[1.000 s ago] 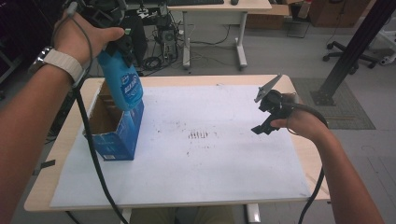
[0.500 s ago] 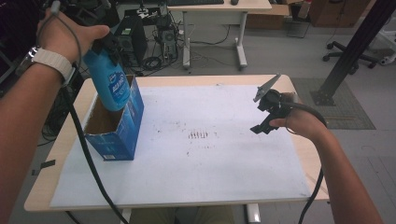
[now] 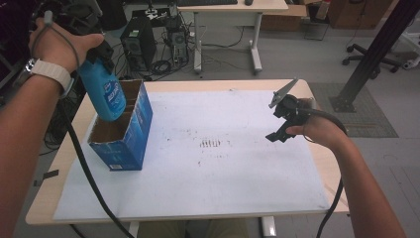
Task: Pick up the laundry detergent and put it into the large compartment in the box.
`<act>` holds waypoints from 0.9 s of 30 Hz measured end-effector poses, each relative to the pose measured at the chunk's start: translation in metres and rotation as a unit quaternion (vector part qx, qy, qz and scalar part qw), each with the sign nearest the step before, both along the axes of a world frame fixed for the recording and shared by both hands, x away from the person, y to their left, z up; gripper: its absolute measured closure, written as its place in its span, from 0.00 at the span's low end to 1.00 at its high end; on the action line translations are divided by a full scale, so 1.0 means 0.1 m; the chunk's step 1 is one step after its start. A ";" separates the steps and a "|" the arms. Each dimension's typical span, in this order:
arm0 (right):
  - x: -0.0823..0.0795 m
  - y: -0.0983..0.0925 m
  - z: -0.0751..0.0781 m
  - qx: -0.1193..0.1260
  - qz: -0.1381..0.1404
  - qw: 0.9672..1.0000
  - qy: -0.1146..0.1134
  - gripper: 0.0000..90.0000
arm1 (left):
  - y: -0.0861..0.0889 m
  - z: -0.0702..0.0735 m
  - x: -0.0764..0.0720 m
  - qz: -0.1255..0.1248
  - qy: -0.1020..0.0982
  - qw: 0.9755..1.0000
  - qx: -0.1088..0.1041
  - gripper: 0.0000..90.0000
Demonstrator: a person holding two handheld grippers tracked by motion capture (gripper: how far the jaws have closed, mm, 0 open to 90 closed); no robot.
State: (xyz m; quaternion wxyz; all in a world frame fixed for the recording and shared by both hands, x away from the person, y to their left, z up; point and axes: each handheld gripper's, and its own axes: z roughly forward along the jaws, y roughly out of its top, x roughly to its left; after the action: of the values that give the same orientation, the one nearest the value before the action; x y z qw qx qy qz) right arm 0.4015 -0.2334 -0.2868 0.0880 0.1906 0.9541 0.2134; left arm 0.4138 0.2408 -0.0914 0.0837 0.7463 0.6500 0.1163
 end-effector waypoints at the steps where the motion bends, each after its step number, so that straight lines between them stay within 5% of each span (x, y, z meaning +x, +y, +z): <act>1: 0.00 0.00 0.00 0.001 0.001 1.000 0.000 0.10 | 0.02 -0.03 0.00 0.002 -0.001 1.000 -0.001 0.41; 27: 0.00 -0.01 0.01 -0.001 -0.004 1.000 0.002 0.10 | 0.16 -0.57 0.09 0.004 0.019 1.000 -0.008 0.41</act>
State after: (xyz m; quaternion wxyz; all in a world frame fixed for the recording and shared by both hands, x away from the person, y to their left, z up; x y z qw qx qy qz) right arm 0.4015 -0.2346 -0.2858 0.0872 0.1950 0.9538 0.2113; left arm 0.4233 0.2564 -0.1488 0.0768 0.7450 0.6554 0.0979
